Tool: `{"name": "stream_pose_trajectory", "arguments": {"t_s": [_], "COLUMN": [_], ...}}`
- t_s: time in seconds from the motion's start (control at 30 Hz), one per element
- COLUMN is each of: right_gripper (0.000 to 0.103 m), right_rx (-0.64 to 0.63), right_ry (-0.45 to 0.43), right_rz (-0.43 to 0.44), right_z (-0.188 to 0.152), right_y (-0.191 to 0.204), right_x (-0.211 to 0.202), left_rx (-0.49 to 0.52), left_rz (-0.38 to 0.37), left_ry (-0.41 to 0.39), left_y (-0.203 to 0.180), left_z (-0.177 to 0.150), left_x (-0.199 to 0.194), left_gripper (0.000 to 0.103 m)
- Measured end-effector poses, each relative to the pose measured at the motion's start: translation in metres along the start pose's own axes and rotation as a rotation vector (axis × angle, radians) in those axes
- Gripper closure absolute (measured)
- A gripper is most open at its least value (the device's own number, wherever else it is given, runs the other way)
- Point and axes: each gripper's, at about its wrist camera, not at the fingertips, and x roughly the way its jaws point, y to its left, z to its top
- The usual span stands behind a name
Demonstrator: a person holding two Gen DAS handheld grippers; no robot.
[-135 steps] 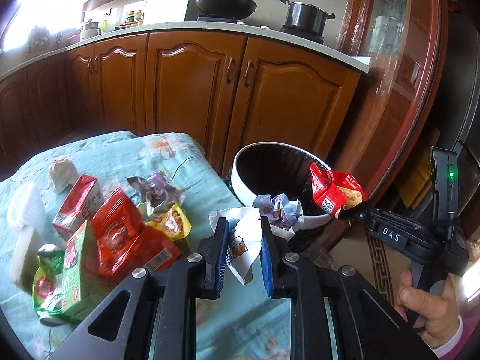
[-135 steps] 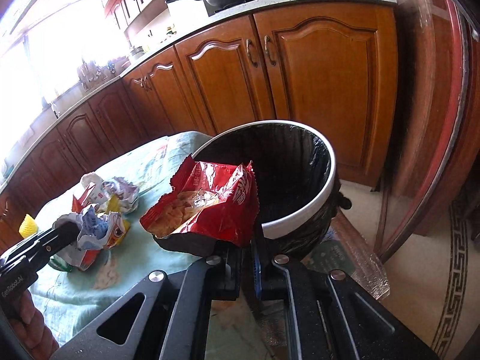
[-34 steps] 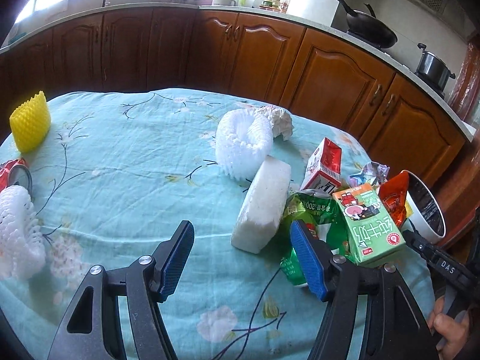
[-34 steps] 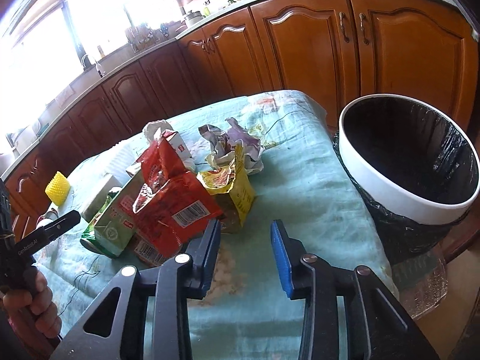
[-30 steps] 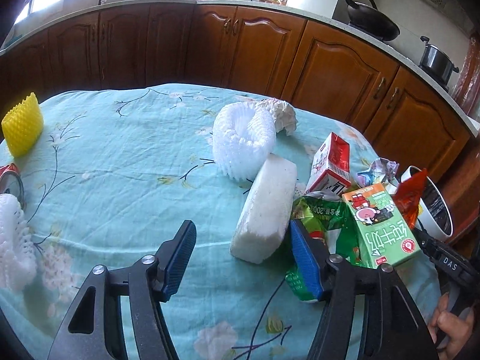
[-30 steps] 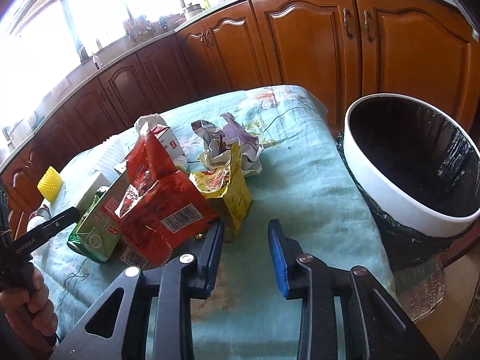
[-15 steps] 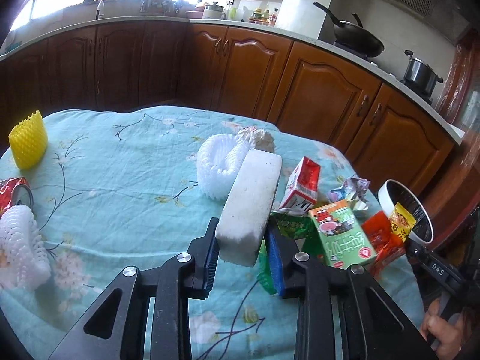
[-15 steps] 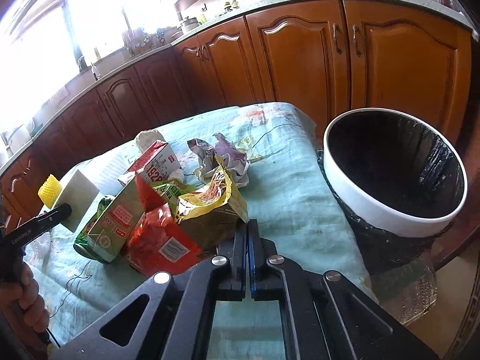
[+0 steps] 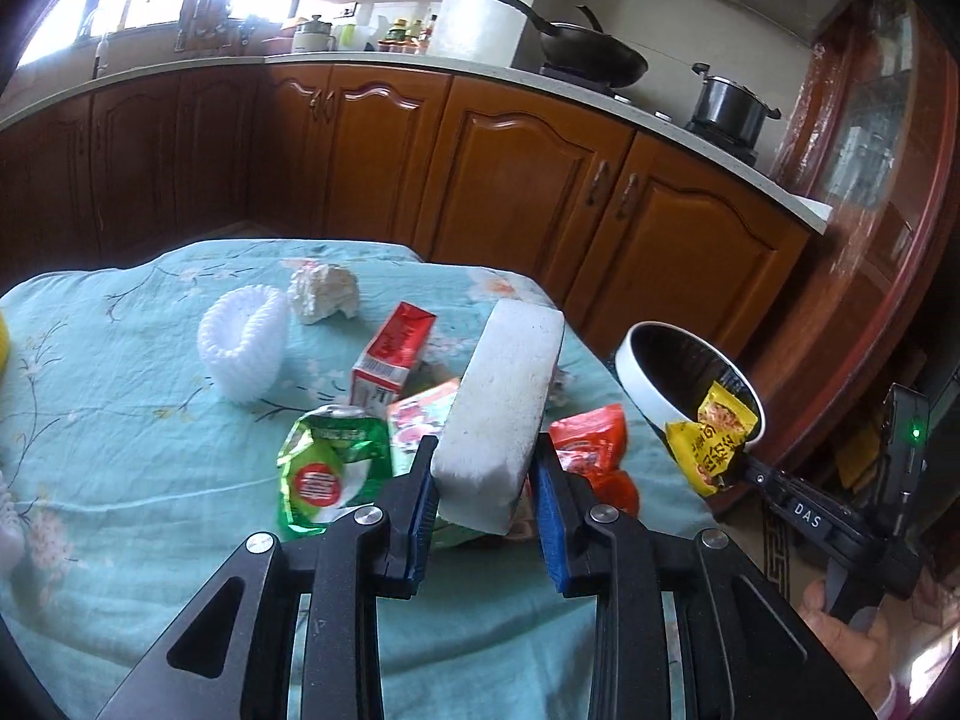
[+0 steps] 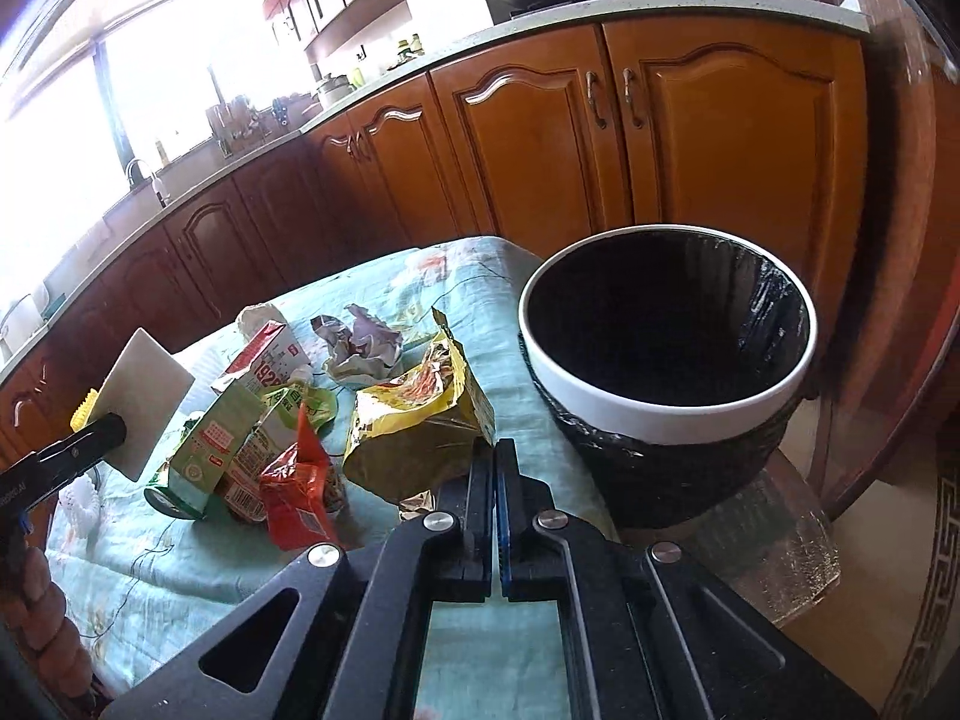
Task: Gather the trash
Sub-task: 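Carry both items over the white bin and open both tools to drop them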
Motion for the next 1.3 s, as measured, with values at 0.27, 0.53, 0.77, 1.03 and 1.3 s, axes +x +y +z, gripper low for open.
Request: {"name": "stream_pose_trajectory", "arguments": {"t_s": [0.27, 0.53, 0.77, 1.03, 1.3], "right_gripper": [0.102, 0.102, 0.102, 0.102, 0.102], "right_rx": [0.042, 0.073, 0.085, 0.089, 0.094], "right_ry": [-0.014, -0.025, -0.029, -0.027, 0.000], "right_rz": [-0.026, -0.050, -0.077, -0.113, -0.138], "right_z": [0.003, 0.010, 0.019, 0.034, 0.048], "right_y": [-0.034, -0.062, -0.079, -0.099, -0.118], "right_x": [-0.010, -0.012, -0.009, -0.002, 0.014], "left_rx": [0.066, 0.128, 0.152, 0.181, 0.210], "left_rz": [-0.057, -0.087, -0.101, -0.118, -0.131], "left_ry": [0.052, 0.103, 0.123, 0.136, 0.166], "left_y": [-0.032, -0.059, -0.077, -0.108, -0.136], "left_z": [0.006, 0.013, 0.025, 0.032, 0.045], "left_x": [0.040, 0.081, 0.110, 0.141, 0.182], "left_gripper": [0.075, 0.075, 0.074, 0.074, 0.074]}}
